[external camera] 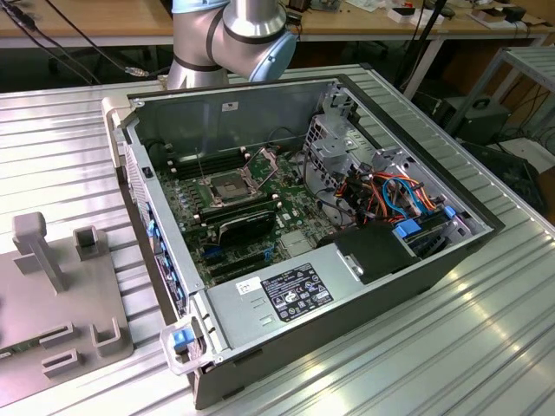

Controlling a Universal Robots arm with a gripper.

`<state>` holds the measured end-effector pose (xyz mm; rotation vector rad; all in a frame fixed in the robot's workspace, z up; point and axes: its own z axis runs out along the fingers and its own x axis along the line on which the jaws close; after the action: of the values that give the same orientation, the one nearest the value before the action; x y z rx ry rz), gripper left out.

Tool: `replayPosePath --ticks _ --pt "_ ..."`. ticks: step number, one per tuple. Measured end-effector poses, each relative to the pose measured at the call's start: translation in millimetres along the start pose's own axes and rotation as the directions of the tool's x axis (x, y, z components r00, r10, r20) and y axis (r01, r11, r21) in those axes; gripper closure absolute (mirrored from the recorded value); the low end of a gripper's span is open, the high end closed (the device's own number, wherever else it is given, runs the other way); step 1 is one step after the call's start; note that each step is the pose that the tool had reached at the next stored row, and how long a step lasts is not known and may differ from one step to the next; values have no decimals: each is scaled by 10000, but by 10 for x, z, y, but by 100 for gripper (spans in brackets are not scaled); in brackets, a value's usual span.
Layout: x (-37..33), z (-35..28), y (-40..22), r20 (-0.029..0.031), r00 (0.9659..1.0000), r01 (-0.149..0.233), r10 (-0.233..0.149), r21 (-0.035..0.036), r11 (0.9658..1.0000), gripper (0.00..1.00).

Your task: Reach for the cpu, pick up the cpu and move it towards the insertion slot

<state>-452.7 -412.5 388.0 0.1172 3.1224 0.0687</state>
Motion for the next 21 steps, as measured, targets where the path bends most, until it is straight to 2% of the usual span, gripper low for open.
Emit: replayPosePath --ticks 1,4,5,7,9,21 --pt "0 0 0 0 10000 0 0 0 10000 46" --pt "8 4 -1 -2 10000 74 -74 -3 10000 40" --pt "9 12 -1 -7 9999 159 -159 -3 9999 34" --pt "10 43 -2 -22 9993 383 -383 -7 9993 34" --pt "14 81 -8 -107 9977 673 -673 -4 9977 34" --pt "17 103 -13 -114 9969 785 -785 10 9969 34"
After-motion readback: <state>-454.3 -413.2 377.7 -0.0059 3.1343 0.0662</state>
